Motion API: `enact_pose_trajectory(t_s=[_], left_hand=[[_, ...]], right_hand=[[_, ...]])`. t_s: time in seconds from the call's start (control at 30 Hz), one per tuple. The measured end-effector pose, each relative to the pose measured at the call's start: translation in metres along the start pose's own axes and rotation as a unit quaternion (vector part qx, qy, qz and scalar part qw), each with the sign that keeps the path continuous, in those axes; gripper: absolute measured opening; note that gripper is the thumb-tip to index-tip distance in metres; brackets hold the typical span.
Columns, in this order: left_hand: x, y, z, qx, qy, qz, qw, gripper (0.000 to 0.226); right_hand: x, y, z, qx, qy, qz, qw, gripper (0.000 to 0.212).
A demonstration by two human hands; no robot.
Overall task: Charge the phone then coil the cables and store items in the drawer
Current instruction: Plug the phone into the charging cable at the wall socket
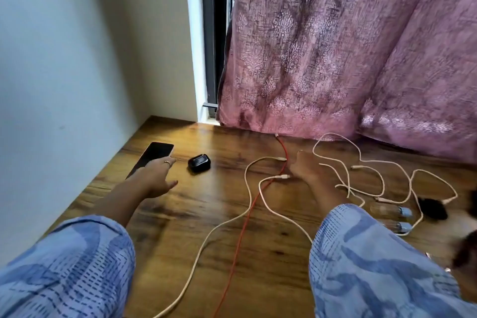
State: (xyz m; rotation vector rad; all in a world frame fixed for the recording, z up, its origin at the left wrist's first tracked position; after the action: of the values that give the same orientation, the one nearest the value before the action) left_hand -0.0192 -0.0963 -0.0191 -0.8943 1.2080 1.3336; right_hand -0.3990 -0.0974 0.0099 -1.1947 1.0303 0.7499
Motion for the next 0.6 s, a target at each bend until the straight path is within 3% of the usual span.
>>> enact_pose_trajectory(t_s=[0.33,0.43,0.6], left_hand=[[-0.013,0.006,-0.014,-0.012,0.029,0.002,0.999,0.063],[-0.008,0.019,-0.014,-0.01,0.013,-0.008,1.0,0.063],[0.0,0.046,-0.016,0.015,0.001,-0.022,1.0,0.061]], right_hand=[[0.032,-0.004,-0.026,0.045,0.002,-0.106,0.993,0.035],[0.053,-0.015,-0.025,0.007,-0.04,-0.082,0.996,0.025],[0.063,-0.017,-0.013,-0.035,-0.036,-0.056,0.997,0.02]])
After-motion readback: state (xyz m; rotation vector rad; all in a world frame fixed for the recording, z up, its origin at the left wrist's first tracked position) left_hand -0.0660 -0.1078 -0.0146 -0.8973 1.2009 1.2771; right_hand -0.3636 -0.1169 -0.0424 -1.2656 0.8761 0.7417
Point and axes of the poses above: each hand's wrist, its own z-axis away from the middle knuckle, its own x-axis out of the palm, y = z × x, the point moved 10 cm from there along -z, towards the middle knuckle, and after that the axes turned 4 degrees about -x, right-handed, at the moved point
